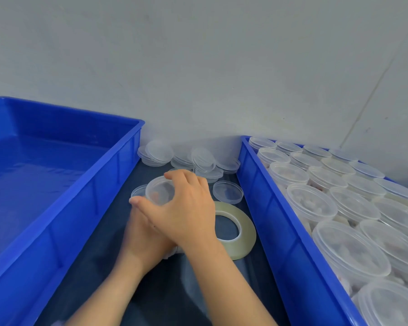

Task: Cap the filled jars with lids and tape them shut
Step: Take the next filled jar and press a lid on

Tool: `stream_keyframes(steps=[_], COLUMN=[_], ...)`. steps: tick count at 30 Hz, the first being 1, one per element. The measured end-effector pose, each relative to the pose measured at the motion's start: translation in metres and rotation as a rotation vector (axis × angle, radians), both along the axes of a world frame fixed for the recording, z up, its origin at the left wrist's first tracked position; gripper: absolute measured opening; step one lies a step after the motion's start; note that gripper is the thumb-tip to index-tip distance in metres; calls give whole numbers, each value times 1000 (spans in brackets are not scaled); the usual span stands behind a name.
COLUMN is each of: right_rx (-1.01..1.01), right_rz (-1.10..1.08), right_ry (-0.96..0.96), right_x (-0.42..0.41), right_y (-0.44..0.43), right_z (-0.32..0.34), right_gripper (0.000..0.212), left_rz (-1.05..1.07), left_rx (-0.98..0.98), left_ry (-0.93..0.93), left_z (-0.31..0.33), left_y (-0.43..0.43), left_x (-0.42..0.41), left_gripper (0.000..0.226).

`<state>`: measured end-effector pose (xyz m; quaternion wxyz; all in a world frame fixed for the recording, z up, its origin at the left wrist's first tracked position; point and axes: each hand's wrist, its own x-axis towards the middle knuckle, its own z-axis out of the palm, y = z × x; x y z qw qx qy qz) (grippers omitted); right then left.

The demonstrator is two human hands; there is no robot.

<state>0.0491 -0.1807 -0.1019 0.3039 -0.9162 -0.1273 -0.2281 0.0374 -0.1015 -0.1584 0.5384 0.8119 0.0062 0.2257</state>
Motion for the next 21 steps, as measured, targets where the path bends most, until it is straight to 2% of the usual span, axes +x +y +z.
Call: stream_keyframes(steps=[2, 4, 6, 8, 12, 15, 17, 18, 21], right_rx=[27, 177, 320, 278, 322, 53, -58, -89, -200], right_rz=[94, 231, 286, 189, 5, -130, -163, -134, 3], right_ry=[19, 151, 278, 313, 410, 456, 524, 592, 771], right_x=[-1, 1, 8, 19, 35, 42, 40, 37, 25], right_y=[-1, -9, -23, -40, -62, -71, -75, -77, -79], right_z=[1, 2, 0, -6, -20, -32, -36, -36, -34], right_gripper=[82, 86, 76, 67, 53, 45, 44, 53, 110], left_rz=[14, 15, 16, -4, -60, -132, -192, -210, -224], left_rx=[11, -4, -142, -263, -302, -341, -362, -373, -363], left_ry=[-29, -5, 52, 64, 53, 43, 39, 41, 42], left_z=[-1, -2, -4, -7, -11, -11, -9, -9, -8], left_y=[5, 10, 15, 20, 21, 23, 25, 26, 30], left_x=[1, 3, 8, 10, 13, 15, 16, 16, 17], left_gripper=[85, 80, 83, 87, 79, 65, 59, 59, 61])
